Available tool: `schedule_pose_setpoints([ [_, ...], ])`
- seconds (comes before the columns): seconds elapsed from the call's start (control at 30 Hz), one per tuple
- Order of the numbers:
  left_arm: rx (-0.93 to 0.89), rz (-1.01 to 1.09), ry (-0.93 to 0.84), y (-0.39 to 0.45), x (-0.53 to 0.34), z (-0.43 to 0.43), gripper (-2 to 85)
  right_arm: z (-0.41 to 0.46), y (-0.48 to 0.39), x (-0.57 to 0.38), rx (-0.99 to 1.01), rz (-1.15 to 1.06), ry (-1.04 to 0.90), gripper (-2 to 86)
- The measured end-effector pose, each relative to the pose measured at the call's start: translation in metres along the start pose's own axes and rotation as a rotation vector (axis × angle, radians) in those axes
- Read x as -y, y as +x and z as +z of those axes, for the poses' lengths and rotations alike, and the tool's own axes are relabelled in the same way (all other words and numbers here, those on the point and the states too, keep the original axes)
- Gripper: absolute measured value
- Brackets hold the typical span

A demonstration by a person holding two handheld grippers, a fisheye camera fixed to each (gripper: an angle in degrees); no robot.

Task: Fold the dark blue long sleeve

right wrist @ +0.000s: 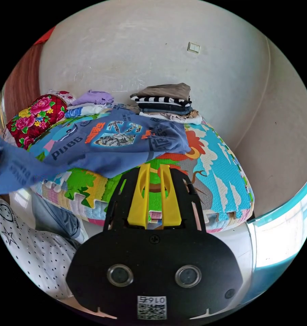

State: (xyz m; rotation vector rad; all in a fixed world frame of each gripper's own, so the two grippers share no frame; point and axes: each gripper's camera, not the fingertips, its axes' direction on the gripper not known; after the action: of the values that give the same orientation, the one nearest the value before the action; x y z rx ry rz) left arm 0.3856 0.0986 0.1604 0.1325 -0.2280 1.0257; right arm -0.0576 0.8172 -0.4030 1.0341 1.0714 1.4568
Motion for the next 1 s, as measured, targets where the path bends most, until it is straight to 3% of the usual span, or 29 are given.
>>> schedule_pose_setpoints([
  [0.17, 0.241, -0.218, -0.059, -0.055, -0.019, 0.038, -0.8, 0.005, 0.002, -0.009, -0.007, 0.005, -0.027, 5.3],
  [0.27, 0.539, -0.411, -0.233, -0.105, -0.053, 0.076, -0.4, 0.008, 0.010, -0.018, -0.027, 0.028, -0.055, 5.4],
  [0.33, 0.762, -0.530, -0.464, -0.130, -0.087, 0.111, 0.9, 0.009, 0.015, -0.024, -0.030, 0.043, -0.064, 5.5],
  [0.4, 0.904, -0.530, -0.582, -0.129, -0.105, 0.127, 3.5, 0.009, 0.025, -0.032, -0.035, 0.068, -0.065, 6.2],
  [0.53, 1.144, -0.590, -0.656, -0.111, -0.142, 0.127, 6.7, 0.007, 0.051, -0.046, 0.011, 0.160, -0.005, 8.6],
  [0.57, 1.113, -0.636, -0.640, -0.110, -0.148, 0.126, 6.6, 0.007, 0.062, -0.049, 0.065, 0.204, 0.029, 9.4],
  [0.63, 0.803, -0.774, -0.538, -0.106, -0.169, 0.134, 6.3, 0.012, 0.076, -0.049, 0.164, 0.268, 0.095, 10.9],
  [0.73, 0.441, -0.814, -0.440, -0.097, -0.187, 0.169, 6.0, 0.041, 0.081, -0.033, 0.318, 0.300, 0.098, 13.8],
  [0.87, 0.300, -0.812, -0.392, -0.085, -0.190, 0.214, 5.7, 0.107, 0.046, 0.001, 0.389, 0.167, -0.135, 16.3],
  [0.93, 0.247, -0.787, -0.378, -0.081, -0.185, 0.240, 5.5, 0.122, 0.038, 0.009, 0.352, 0.186, -0.115, 14.4],
  [1.0, 0.222, -0.746, -0.399, -0.079, -0.180, 0.258, 5.4, 0.123, 0.037, 0.026, 0.440, 0.189, -0.052, 7.0],
])
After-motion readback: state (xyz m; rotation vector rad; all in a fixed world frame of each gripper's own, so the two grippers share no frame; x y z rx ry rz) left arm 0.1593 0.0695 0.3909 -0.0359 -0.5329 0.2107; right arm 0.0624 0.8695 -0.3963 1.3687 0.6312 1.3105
